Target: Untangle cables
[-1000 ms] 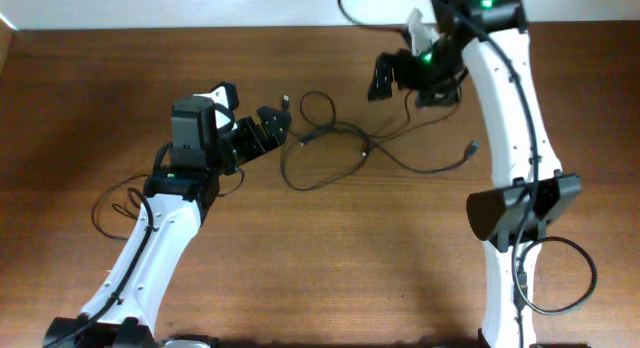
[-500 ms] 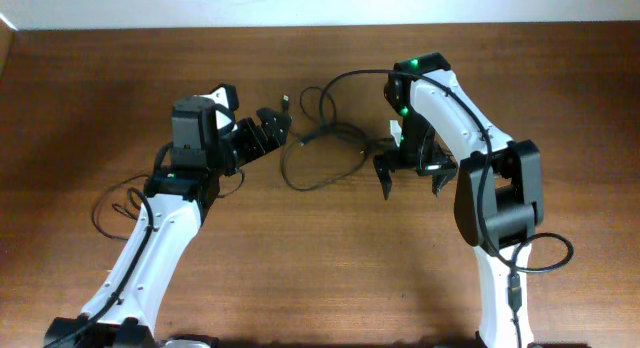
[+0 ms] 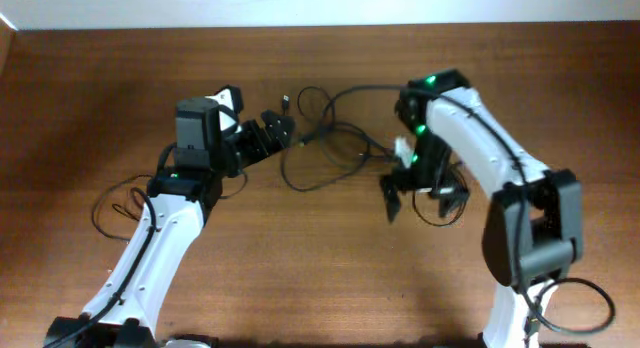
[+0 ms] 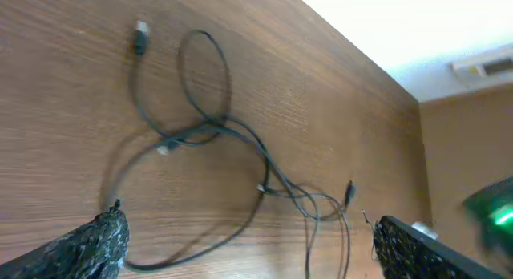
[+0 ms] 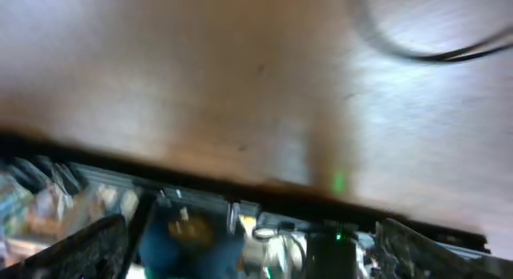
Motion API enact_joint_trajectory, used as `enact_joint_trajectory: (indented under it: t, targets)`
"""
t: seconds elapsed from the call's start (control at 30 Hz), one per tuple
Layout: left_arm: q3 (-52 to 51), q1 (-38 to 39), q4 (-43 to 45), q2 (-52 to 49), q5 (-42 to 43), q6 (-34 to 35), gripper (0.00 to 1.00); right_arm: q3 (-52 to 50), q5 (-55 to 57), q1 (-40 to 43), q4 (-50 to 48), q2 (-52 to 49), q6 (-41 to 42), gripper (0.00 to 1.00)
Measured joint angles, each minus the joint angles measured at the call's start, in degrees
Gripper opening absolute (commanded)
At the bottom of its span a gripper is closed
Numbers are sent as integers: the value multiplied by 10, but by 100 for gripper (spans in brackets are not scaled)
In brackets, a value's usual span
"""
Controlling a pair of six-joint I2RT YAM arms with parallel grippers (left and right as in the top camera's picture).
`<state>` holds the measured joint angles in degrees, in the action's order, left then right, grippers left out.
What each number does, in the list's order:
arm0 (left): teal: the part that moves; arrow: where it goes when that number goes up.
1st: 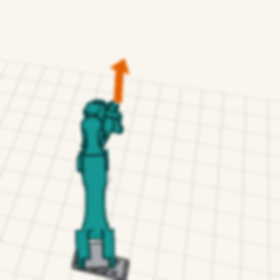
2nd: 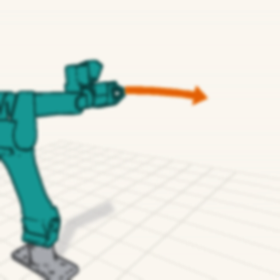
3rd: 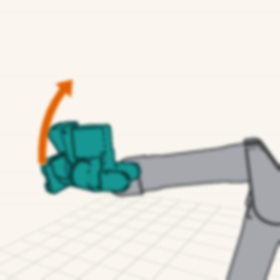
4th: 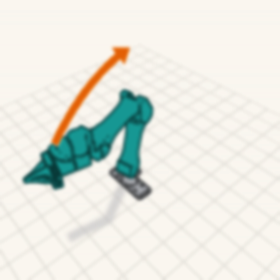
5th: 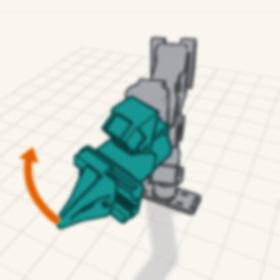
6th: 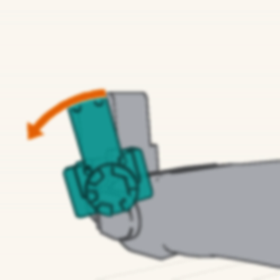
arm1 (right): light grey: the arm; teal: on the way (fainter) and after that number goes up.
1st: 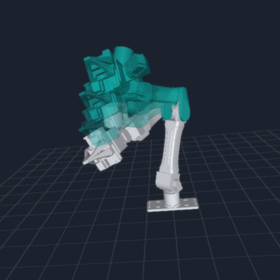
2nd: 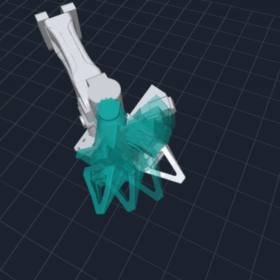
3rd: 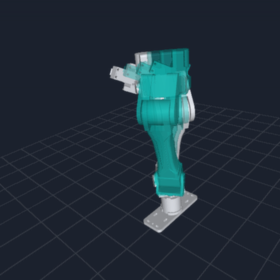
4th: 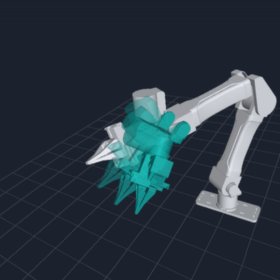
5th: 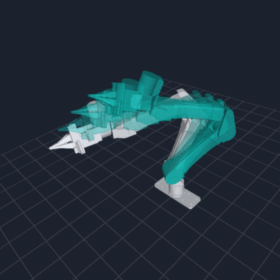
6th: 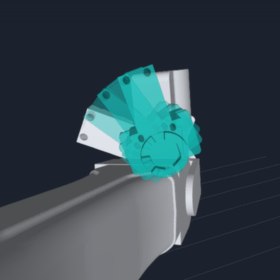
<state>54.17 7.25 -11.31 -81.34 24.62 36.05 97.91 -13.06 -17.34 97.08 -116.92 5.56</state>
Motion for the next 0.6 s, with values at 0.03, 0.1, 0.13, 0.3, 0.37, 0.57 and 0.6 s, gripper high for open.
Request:
enact_joint_trajectory:
  t: [0.03, 0.1, 0.13, 0.3, 0.37, 0.57, 0.6]
  targets:
    - [0, 14, 6, 0, 2, 0, 99, 26, 7, 15, 0, 17, 13, 99]
    - [0, 52, 40, 0, 5, 2, 99, 79, 18, 61, -1, 78, 37, 98]
    - [0, 76, 66, 0, 5, 2, 99, 101, 22, 92, 0, 118, 49, 99]
    - [2, 234, 242, -30, -82, 7, 99, 121, 32, 246, -1, 261, 67, 99]
    - [4, 295, 348, -90, -123, 9, 99, 121, 32, 268, -1, 283, 67, 99]
    - [7, 369, 532, -287, -155, 52, 99, 121, 31, 273, -2, 310, 66, 98]
    - [17, 377, 531, -325, -158, 61, 99, 121, 32, 273, -1, 310, 67, 98]
